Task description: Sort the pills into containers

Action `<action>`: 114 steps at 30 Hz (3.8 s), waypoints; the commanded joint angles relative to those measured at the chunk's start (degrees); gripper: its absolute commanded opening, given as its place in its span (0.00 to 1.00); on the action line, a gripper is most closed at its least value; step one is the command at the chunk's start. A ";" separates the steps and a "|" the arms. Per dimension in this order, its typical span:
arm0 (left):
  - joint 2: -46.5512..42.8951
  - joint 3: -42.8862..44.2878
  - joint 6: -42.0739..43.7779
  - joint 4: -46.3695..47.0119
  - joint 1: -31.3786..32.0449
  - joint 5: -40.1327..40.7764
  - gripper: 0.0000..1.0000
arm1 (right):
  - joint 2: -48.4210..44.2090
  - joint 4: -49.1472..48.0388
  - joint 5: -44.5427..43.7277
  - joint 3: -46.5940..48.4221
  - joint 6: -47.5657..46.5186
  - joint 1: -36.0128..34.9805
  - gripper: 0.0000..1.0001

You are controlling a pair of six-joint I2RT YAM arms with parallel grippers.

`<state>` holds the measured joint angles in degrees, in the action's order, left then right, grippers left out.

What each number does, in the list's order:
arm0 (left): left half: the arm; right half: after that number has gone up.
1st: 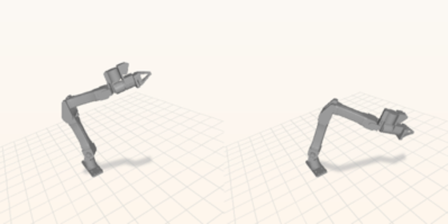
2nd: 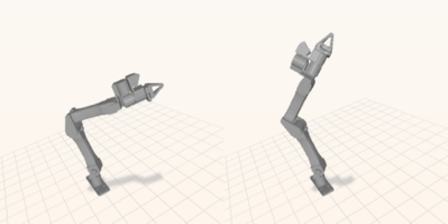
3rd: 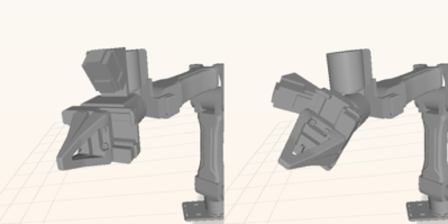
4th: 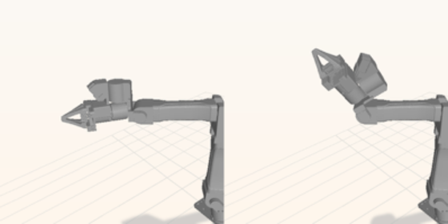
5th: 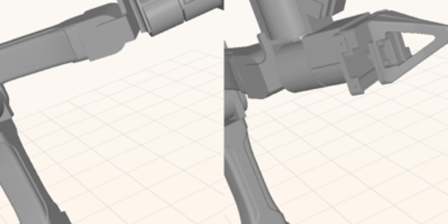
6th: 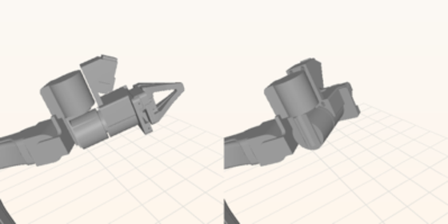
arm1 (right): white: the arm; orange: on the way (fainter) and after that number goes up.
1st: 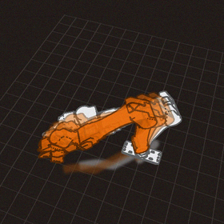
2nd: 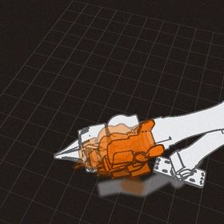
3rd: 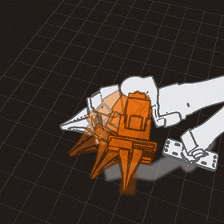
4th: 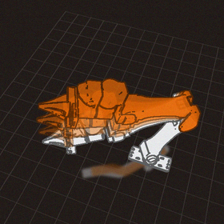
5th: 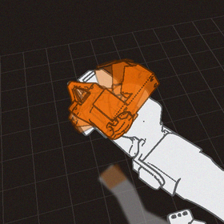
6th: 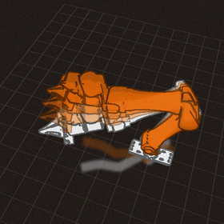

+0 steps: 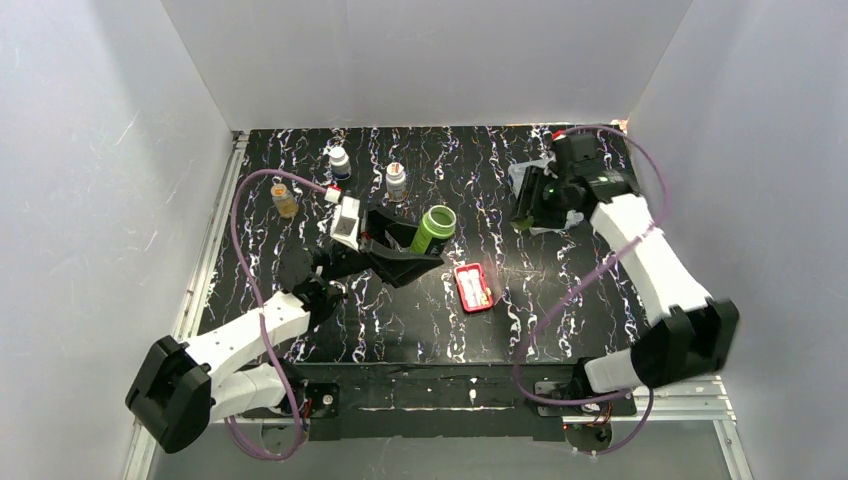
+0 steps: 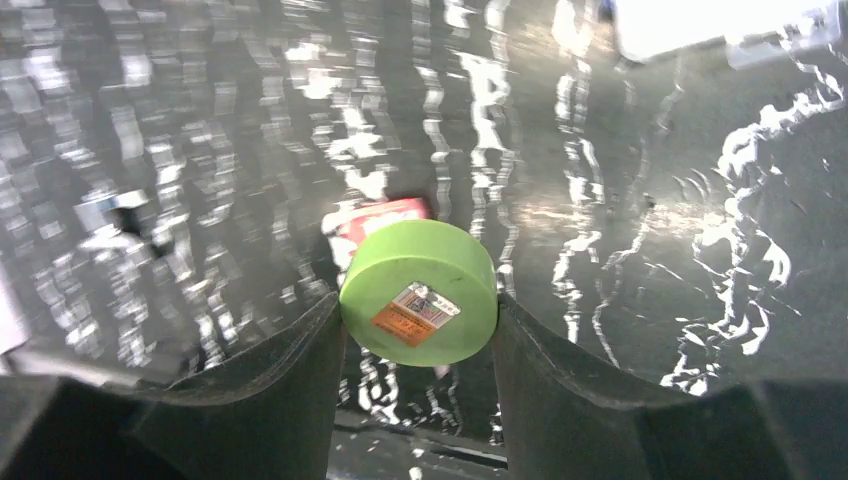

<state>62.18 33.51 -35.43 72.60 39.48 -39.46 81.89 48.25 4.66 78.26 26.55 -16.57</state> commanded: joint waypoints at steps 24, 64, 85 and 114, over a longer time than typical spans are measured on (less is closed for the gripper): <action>1.06 -2.75 -4.00 -12.51 0.36 -16.07 0.00 | -20.73 1.73 45.59 5.32 -9.37 -10.73 0.32; 3.40 3.80 -3.22 -17.29 4.41 -16.31 0.00 | -18.56 7.02 39.02 7.28 -13.57 -20.26 0.30; 0.84 9.19 10.72 -38.12 6.00 -16.59 0.00 | -16.44 9.01 38.78 7.64 -14.14 -21.45 0.30; -3.76 9.42 28.56 -49.50 10.15 3.94 0.00 | -13.69 10.78 33.39 8.81 -12.27 -23.07 0.29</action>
<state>62.00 42.47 -10.48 17.22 48.52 -43.87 67.88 60.23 34.47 85.34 11.89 -38.63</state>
